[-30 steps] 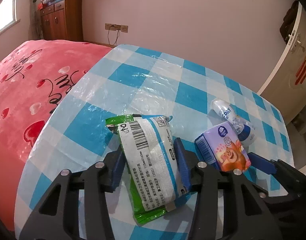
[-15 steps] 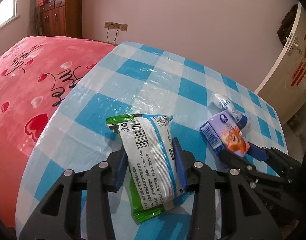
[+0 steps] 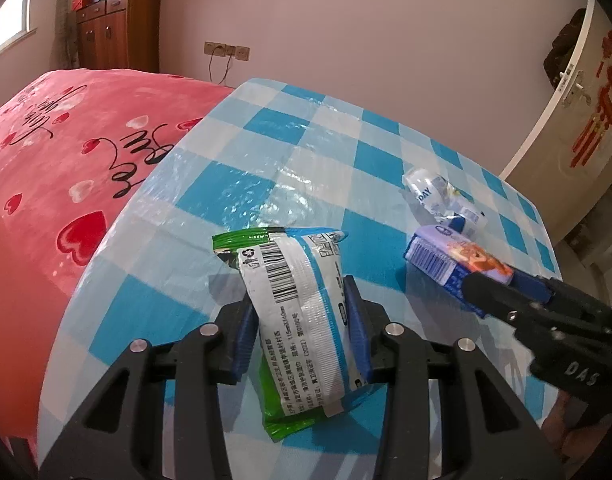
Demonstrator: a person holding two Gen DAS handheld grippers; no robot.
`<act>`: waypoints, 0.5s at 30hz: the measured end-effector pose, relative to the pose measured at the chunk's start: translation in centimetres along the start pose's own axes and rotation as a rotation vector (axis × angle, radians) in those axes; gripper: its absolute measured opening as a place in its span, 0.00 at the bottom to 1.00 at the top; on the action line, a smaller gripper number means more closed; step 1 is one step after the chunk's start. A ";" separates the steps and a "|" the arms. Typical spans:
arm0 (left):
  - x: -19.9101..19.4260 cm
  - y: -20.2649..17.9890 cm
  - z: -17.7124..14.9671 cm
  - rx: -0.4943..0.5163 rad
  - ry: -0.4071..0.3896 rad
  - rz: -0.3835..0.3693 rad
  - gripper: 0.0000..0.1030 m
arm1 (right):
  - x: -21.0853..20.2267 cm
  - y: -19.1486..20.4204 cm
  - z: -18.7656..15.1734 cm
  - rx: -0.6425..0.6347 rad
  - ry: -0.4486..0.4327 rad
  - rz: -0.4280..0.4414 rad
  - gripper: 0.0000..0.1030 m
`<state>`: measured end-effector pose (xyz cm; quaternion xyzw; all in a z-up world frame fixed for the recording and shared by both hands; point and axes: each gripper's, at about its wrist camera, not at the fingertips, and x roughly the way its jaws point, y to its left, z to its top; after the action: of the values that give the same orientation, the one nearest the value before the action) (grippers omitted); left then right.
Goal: Collect trash
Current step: 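Grasp the purple bear tissue box with the right tool while the left tool holds the wrapper, then lift and carry the wrapper and tissue box over the orange bucket with both tools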
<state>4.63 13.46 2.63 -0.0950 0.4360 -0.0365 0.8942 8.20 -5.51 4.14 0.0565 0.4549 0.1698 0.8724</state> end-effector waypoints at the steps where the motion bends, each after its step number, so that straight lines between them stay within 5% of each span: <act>1: -0.2 0.1 -0.2 0.001 0.000 -0.001 0.40 | -0.4 0.2 -0.2 0.003 -0.003 0.006 0.52; 15: -4.2 0.4 -2.8 0.029 -0.023 -0.021 0.38 | -5.4 1.9 -3.1 0.018 -0.053 0.035 0.51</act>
<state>-0.17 14.12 4.12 -0.0869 0.4240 -0.0509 0.9000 2.38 -5.82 7.05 0.0767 0.4322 0.1794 0.8804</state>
